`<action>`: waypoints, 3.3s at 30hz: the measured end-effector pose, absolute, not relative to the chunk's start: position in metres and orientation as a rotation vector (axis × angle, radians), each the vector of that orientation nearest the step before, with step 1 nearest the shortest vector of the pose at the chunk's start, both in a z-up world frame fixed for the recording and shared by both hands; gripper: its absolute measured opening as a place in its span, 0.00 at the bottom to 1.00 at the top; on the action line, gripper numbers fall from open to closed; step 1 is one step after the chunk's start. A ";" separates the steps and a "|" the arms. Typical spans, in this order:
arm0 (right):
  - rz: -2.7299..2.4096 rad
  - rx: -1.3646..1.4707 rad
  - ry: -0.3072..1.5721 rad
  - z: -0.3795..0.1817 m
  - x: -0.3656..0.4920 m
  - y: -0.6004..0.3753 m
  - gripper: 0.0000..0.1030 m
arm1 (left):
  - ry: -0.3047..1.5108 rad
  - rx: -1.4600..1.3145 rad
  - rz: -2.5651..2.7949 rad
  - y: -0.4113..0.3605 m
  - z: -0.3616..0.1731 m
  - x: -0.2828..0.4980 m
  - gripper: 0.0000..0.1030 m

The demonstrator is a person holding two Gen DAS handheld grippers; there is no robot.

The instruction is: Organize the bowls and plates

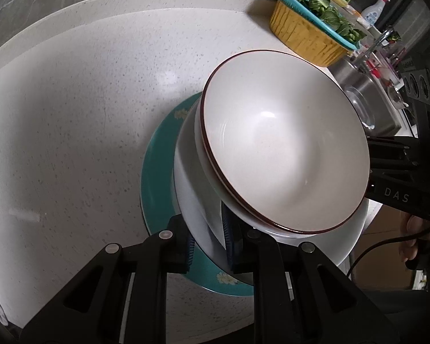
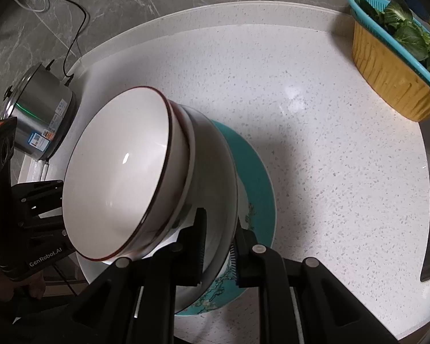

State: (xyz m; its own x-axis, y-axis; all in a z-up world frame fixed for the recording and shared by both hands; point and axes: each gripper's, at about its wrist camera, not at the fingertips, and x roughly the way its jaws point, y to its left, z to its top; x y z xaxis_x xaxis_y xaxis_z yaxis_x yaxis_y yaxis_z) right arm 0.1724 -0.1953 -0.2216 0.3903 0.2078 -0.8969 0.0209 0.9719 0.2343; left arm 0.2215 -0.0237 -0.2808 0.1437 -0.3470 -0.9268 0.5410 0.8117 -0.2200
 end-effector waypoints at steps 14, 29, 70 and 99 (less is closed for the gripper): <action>0.144 0.197 1.176 -0.238 0.177 -0.193 0.16 | 1.281 0.209 -0.623 -0.024 -0.292 0.232 0.14; 0.147 0.146 1.154 -0.236 0.168 -0.188 0.33 | 1.245 0.150 -0.556 -0.009 -0.283 0.228 0.25; -0.189 0.219 0.396 -0.036 -0.021 -0.168 1.00 | 0.935 0.003 -0.288 0.027 -0.112 0.061 1.00; -0.202 0.185 0.732 -0.032 -0.021 -0.183 1.00 | 0.881 0.056 -0.140 0.004 -0.030 0.018 1.00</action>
State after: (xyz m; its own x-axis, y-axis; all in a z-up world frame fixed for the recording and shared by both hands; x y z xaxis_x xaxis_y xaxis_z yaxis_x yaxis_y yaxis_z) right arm -0.0211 -0.1830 -0.0318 0.7259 -0.1178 -0.6777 0.2467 0.9643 0.0966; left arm 0.0182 0.0042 -0.0305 0.6279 -0.0991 -0.7720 0.1452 0.9894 -0.0090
